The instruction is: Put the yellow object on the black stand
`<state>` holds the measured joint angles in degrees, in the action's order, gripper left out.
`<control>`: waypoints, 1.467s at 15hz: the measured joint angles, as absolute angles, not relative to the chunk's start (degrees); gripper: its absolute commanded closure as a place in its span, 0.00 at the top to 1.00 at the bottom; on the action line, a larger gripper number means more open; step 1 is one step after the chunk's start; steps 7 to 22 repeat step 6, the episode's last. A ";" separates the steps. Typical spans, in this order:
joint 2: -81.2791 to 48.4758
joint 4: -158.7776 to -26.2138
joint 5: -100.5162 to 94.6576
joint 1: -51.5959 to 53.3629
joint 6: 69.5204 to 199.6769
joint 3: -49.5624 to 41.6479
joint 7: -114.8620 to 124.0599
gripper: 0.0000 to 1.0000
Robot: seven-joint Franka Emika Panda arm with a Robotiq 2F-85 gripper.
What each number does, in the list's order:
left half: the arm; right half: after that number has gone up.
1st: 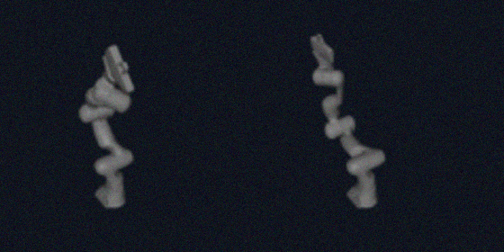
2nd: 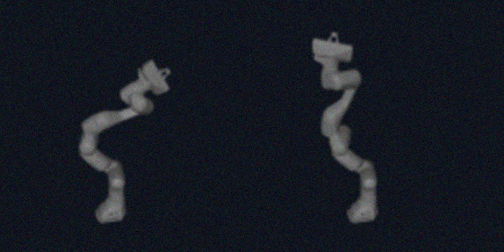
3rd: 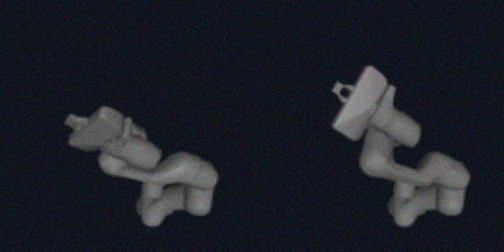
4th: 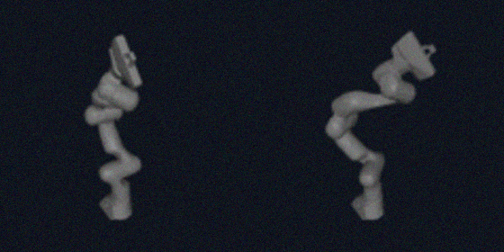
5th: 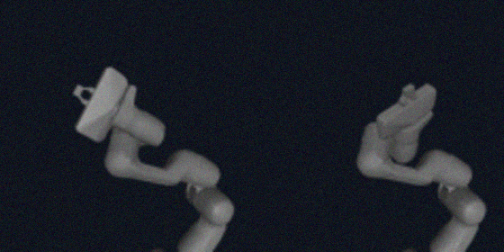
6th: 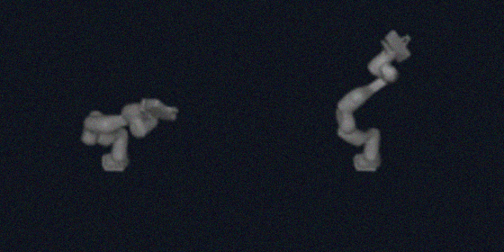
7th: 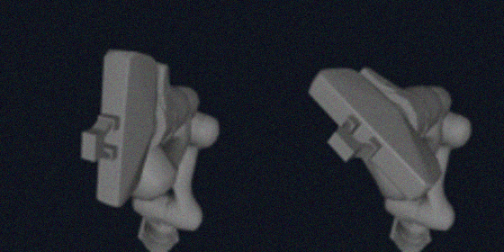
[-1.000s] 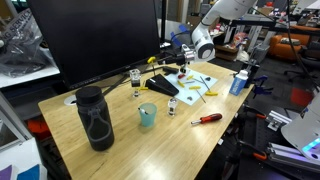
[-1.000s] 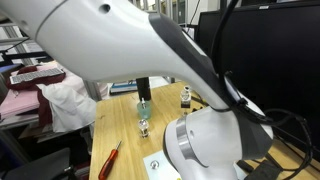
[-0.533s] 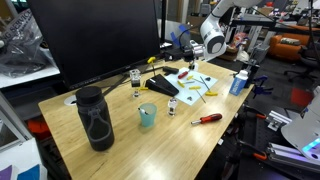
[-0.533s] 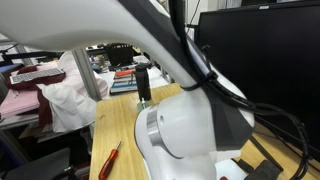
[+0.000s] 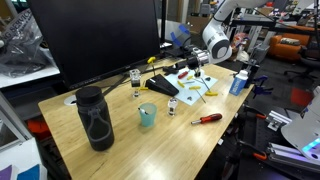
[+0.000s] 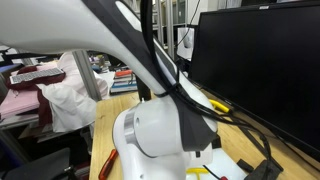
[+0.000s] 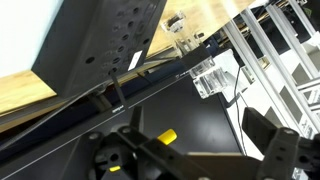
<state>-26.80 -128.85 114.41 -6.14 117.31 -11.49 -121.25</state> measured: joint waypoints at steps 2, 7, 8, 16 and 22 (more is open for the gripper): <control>-25.63 -130.41 114.31 -5.12 117.61 -11.37 -120.42 1.00; -23.74 -132.01 114.31 -4.43 118.24 -11.41 -119.62 1.00; -23.74 -132.01 114.31 -4.43 118.24 -11.41 -119.62 1.00; -23.74 -132.01 114.31 -4.43 118.24 -11.41 -119.62 1.00; -23.74 -132.01 114.31 -4.43 118.24 -11.41 -119.62 1.00</control>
